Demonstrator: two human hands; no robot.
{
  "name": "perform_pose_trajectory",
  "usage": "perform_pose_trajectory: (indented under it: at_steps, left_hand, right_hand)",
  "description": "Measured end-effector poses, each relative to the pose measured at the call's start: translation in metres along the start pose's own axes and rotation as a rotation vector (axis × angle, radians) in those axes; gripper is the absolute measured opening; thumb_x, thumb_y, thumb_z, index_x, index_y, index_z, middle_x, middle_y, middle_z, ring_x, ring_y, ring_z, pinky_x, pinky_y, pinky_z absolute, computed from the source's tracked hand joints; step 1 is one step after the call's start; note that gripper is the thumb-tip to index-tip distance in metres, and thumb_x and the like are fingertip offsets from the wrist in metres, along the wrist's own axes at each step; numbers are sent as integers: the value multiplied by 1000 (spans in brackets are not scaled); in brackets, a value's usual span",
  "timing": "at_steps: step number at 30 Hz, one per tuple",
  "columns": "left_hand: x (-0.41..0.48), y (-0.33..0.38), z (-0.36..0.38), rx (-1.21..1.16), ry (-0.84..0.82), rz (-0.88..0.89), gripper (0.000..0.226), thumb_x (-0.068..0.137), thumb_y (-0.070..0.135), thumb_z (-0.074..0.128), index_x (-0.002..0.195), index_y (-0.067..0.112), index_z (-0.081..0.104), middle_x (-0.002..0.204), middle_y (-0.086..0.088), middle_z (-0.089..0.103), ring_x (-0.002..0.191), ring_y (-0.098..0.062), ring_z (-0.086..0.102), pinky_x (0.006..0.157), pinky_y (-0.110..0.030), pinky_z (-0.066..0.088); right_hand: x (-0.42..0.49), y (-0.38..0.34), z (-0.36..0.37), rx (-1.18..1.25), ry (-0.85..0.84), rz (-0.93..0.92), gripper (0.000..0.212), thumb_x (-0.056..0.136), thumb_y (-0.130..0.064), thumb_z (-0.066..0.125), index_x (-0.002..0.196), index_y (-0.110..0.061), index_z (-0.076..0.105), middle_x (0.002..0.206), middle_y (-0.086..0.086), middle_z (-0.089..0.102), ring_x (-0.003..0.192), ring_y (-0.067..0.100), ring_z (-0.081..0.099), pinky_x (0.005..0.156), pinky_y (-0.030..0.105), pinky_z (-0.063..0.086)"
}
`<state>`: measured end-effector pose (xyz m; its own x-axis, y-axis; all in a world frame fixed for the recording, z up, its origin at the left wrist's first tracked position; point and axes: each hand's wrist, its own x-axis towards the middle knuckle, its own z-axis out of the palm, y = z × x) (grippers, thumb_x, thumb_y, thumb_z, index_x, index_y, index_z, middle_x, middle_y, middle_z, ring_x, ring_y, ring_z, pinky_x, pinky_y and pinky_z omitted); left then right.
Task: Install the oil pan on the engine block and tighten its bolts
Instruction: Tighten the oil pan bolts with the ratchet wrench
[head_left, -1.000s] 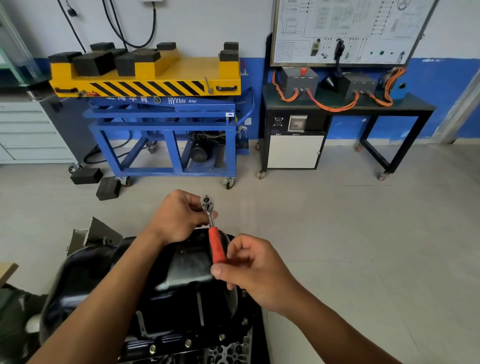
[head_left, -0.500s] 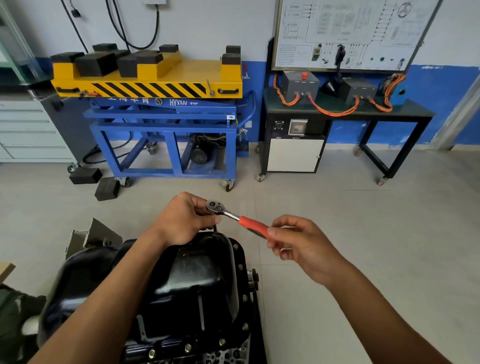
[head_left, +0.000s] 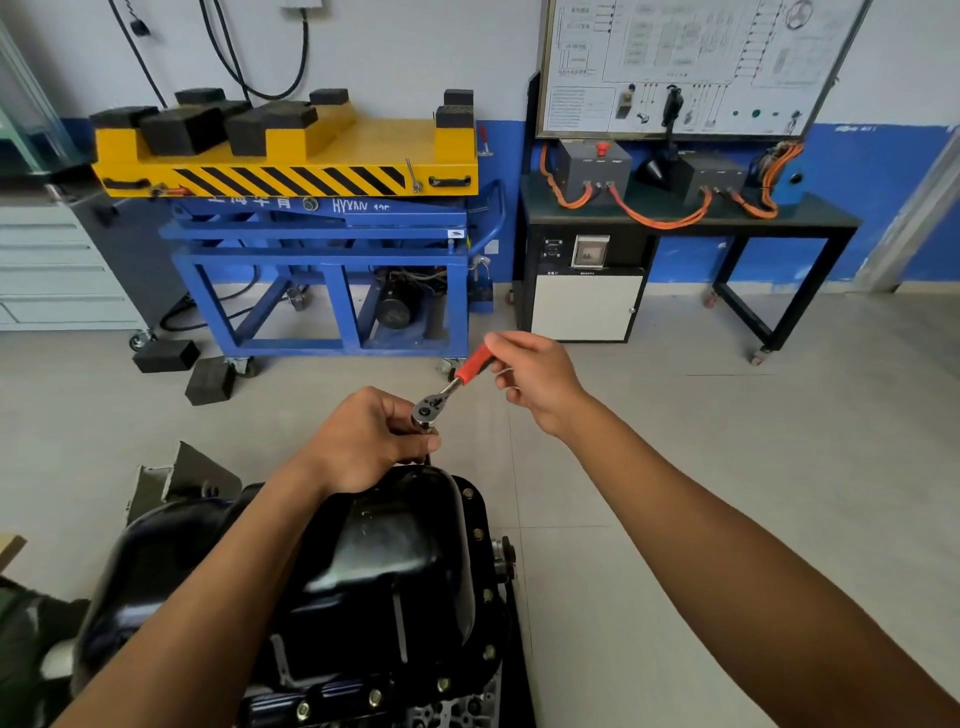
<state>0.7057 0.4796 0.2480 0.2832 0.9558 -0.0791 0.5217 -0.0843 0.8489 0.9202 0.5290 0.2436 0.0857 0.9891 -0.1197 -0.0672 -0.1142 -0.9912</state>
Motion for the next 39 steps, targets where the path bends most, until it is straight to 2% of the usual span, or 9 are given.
perform_pose_trajectory:
  at_steps: [6,11,15,19,24,28,33,37,39]
  left_hand:
    - [0,0,0,10,-20,7,4,83,10,80,84,6,79,79,-9,77,68,-11,61,75,-26,50]
    - [0,-5,5,61,191,-1,13,85,11,79,72,14,75,65,-3,74,53,-6,61,61,-20,51]
    - [0,-5,5,56,206,-22,12,84,14,80,73,13,76,64,-5,73,56,-12,64,68,-34,57]
    - [-2,-1,3,29,147,-25,6,83,8,80,78,11,79,71,-11,74,63,-19,64,74,-42,57]
    - [-5,4,4,75,138,-8,16,79,6,83,70,18,78,69,-2,75,67,-15,68,75,-35,57]
    - [-3,2,4,75,199,-39,12,79,16,85,71,12,77,68,-4,74,66,-15,67,73,-38,59]
    - [-3,1,2,124,229,-73,24,75,28,88,67,8,75,67,-12,71,57,-13,54,64,-35,53]
    - [-2,2,2,96,178,-70,17,76,16,87,64,11,76,58,1,70,49,0,54,55,-18,47]
    - [-2,2,2,83,148,-68,17,76,11,87,63,16,76,60,5,72,52,3,58,57,-16,47]
  right_hand:
    - [16,-4,21,-76,-28,-19,15,95,-28,67,103,-17,74,68,-1,63,52,10,53,48,22,39]
    - [-12,3,5,-8,53,-12,10,96,-22,64,100,-14,68,64,0,60,52,11,51,46,23,37]
    - [-69,20,-16,151,24,44,9,94,-19,66,90,-12,61,64,2,58,52,13,48,48,25,34]
    - [-128,33,-14,182,-130,139,16,91,-19,70,84,-16,56,66,4,61,49,14,49,47,24,34]
    - [-169,42,15,145,-396,192,22,88,-21,73,92,-12,54,88,12,76,47,18,62,40,22,38]
    - [-172,38,29,169,-372,188,23,94,-17,68,110,-6,54,92,13,76,48,19,63,43,22,42]
    - [-177,38,33,179,-360,184,27,95,-18,67,114,-5,54,93,12,76,50,18,64,44,22,44]
    - [-174,40,28,173,-355,192,26,93,-18,69,112,-6,55,93,14,76,51,19,64,46,23,44]
    - [-172,41,23,170,-352,182,23,93,-18,70,110,-8,57,92,14,76,50,19,63,46,23,43]
